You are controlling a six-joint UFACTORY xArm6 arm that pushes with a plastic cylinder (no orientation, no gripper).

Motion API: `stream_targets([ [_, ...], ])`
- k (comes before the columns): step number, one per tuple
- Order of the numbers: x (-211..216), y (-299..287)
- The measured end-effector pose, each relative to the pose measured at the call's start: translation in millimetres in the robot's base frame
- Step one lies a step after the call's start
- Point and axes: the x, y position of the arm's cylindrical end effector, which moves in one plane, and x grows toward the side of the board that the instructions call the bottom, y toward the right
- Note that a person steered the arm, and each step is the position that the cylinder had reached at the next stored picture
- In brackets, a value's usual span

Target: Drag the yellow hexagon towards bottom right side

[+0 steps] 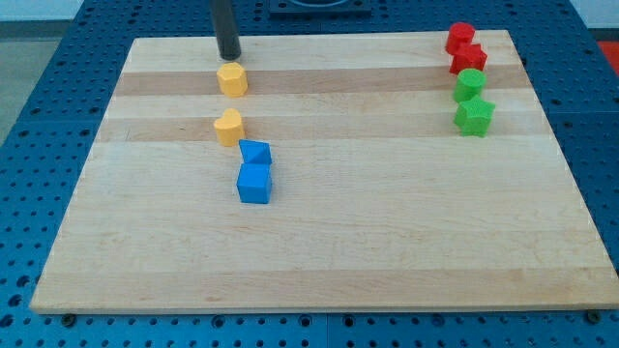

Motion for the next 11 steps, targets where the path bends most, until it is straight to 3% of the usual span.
stream_targets([
  [3,52,6],
  [9,167,176],
  [11,204,194],
])
